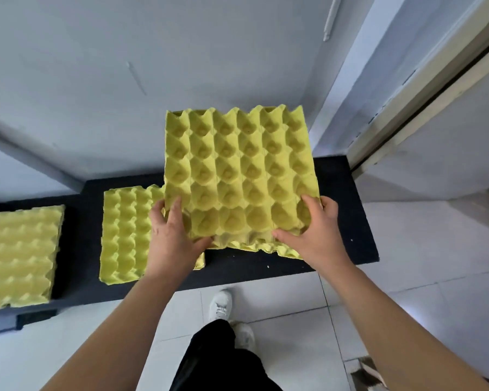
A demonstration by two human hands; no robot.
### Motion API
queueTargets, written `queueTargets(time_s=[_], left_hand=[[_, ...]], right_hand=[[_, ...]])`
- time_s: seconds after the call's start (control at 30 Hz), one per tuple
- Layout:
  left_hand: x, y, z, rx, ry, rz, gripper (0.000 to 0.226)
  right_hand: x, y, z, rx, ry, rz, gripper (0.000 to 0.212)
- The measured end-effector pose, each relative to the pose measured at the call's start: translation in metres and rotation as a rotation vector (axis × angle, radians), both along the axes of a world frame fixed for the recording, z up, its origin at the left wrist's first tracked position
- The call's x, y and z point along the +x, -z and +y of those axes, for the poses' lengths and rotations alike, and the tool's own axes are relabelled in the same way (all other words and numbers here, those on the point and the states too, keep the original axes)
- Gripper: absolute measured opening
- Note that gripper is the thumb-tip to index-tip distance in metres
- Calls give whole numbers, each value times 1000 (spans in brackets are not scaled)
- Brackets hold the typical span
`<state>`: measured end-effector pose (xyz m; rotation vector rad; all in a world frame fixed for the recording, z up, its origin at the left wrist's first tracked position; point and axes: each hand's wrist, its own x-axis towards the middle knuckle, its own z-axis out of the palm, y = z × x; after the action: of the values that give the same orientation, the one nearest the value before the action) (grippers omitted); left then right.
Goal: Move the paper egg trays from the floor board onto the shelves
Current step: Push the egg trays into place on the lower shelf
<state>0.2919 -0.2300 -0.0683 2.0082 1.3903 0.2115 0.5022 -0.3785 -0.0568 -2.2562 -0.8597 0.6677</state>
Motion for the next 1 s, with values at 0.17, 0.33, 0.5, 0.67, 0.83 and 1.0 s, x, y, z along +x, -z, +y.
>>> queueTargets(time_s=[0.17, 0.33, 0.5, 0.67, 0.83, 1.0], left_hand=[[-64, -45, -16, 29, -154, -32, 99], [-134, -82, -23, 40, -306, -79, 103], [-209, -107, -16, 66, -433, -73, 106], [-307, -125, -1, 109, -551, -99, 106], [-420, -149, 19, 161, -619, -131, 103], [-529, -165, 41, 178, -660, -112, 106]], right_hand=[[-43, -41, 15, 32, -150, -32, 95], [-98, -78, 44, 58, -302, -77, 94], [-166, -105, 84, 78, -444, -109, 93], [-256, -127, 130, 106, -574, -120, 94], [-369, -147, 168, 135, -651, -129, 94], [-476, -157, 201, 150, -701, -102, 94]])
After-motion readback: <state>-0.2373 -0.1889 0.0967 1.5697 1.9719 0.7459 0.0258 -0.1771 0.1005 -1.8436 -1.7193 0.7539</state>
